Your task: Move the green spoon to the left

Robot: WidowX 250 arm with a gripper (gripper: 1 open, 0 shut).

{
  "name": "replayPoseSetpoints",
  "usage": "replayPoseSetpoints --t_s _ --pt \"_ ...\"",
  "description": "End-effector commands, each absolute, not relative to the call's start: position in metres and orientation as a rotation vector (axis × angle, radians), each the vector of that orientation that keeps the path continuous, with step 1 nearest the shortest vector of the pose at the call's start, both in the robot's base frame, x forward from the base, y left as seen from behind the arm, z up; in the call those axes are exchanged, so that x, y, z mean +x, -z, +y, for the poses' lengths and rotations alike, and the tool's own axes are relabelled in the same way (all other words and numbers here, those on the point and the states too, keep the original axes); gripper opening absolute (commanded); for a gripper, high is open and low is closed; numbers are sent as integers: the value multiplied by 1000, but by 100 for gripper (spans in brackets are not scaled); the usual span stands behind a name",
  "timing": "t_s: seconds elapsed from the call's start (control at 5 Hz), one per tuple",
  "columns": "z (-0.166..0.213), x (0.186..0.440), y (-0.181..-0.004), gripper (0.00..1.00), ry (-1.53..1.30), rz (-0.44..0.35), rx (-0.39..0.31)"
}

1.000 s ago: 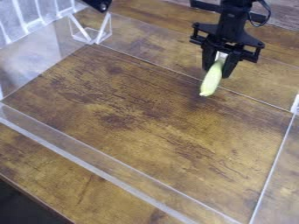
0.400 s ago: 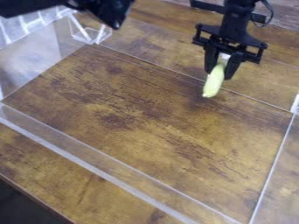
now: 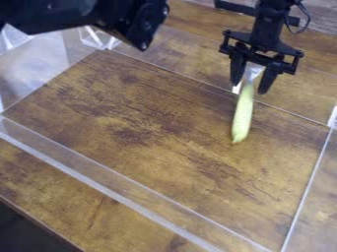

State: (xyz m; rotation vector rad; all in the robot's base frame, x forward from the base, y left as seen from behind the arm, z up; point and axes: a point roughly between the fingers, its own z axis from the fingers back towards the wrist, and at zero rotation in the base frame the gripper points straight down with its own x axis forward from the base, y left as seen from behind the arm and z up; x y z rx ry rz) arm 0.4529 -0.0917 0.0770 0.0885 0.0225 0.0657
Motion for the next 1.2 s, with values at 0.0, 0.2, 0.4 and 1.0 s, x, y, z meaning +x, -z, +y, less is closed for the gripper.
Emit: replayPoseSetpoints --t_s 0.0,0.2,0.4,1.0 --pt "-81 458 -104 0 -91 -27 66" --pt "-76 457 -99 0 -100 -10 74" --pt "-76 458 -96 100 -104 19 72" --pt "-75 458 -67 100 -35 92 57"
